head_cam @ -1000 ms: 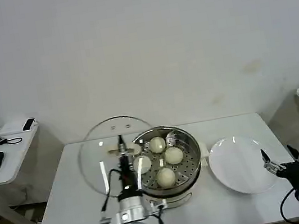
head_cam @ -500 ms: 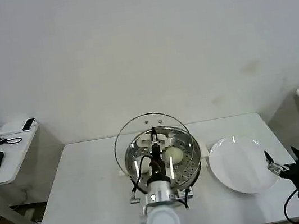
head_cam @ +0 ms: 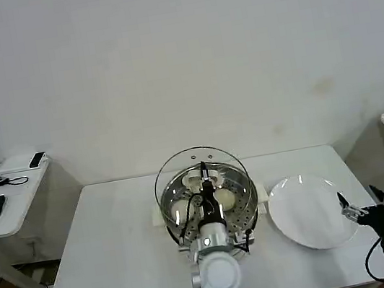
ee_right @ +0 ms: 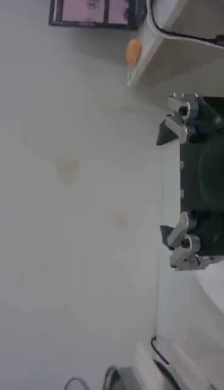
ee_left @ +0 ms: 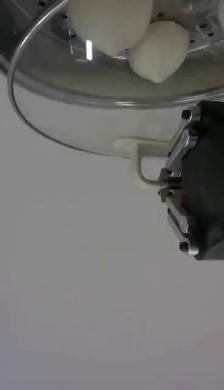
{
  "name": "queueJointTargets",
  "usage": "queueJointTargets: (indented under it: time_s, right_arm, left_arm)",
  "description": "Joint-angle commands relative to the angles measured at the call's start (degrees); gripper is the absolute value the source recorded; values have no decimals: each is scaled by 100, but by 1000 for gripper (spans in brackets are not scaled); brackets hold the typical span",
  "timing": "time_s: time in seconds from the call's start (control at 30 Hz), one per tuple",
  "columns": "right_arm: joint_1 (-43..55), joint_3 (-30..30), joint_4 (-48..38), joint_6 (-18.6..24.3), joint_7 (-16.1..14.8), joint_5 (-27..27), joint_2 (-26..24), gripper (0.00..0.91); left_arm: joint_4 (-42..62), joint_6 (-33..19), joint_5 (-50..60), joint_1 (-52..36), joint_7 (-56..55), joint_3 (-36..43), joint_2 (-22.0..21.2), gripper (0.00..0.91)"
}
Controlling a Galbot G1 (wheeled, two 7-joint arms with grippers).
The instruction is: Take steamed baozi put them in steamer then cover it.
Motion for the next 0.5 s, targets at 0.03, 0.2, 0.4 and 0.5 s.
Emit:
queueJointTargets:
  time_s: [0.03, 0.2, 0.4, 0.5]
  right_arm:
    - [182, -245, -241, -123, -25, -145, -271, 907]
    - [268, -325, -301, -163, -22, -231, -310, 907]
    - [355, -385, -355, -173, -28, -307, -313, 907]
    - [392, -405, -361, -190, -33, -332, -291, 907]
  left_arm:
    - [393, 98, 85, -162, 360, -66, -137, 0]
    - [110, 101, 92, 74, 593, -78, -131, 0]
    - [-239, 103, 51, 186, 883, 8, -133, 0]
    - [-341, 105, 53, 189, 940, 22, -132, 0]
